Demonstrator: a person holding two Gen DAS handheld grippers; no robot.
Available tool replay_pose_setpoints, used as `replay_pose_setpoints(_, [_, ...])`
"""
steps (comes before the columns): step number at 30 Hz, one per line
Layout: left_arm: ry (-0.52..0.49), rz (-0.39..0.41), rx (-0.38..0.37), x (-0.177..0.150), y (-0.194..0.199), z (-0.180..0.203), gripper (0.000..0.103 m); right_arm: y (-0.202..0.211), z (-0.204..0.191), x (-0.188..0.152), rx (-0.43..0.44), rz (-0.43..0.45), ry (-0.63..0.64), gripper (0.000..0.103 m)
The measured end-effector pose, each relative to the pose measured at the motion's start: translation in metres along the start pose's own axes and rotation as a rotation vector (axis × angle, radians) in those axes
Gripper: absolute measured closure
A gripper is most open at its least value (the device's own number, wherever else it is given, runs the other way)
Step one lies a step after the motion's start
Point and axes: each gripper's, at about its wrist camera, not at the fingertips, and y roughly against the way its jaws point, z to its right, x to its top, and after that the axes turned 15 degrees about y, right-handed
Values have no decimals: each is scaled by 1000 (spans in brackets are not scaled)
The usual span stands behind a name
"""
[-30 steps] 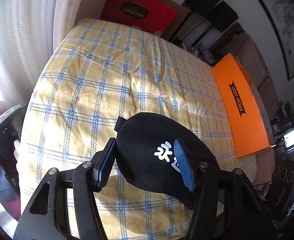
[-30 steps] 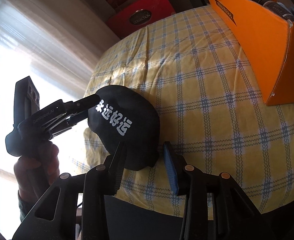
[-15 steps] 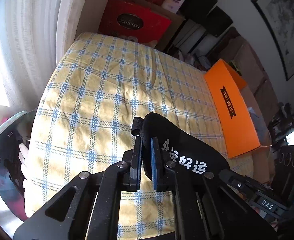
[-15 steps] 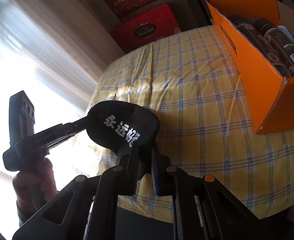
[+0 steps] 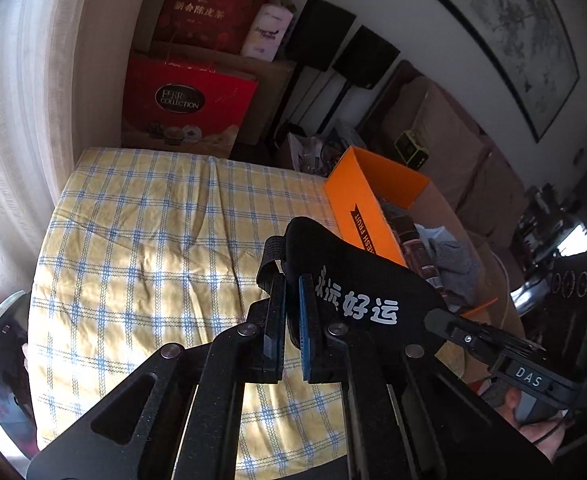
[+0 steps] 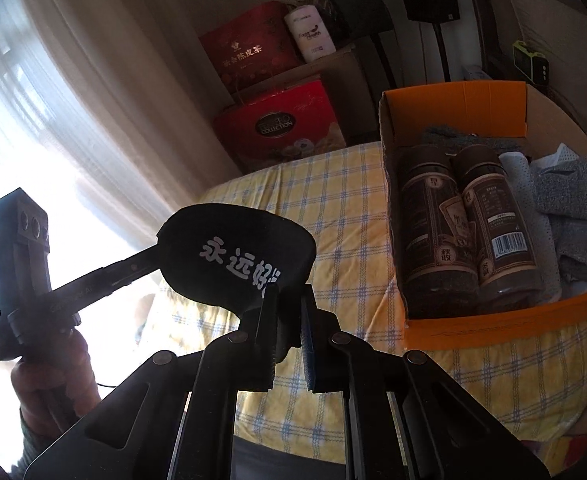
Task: Organize objects
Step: 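Lift the eye mask with the left gripper and carry it over the box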
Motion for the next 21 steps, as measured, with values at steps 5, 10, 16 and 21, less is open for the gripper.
replay_pose_setpoints(5, [-11,-34,-59,7,-19,38,98,24,28,13,-49,22,-21,95])
replay_pose_setpoints(10, [-12,-42,-119,17,-36,77,98,41,57,31,-113,42,-30,95])
replay_pose_setpoints(16, [-39,-38,-158,28,-65,117,98,54,94,62,-193,58,-16,96])
replay_pose_setpoints(21, [-82,-29,-189,37,-98,146,98,53,124,85,-251,53,-3,97])
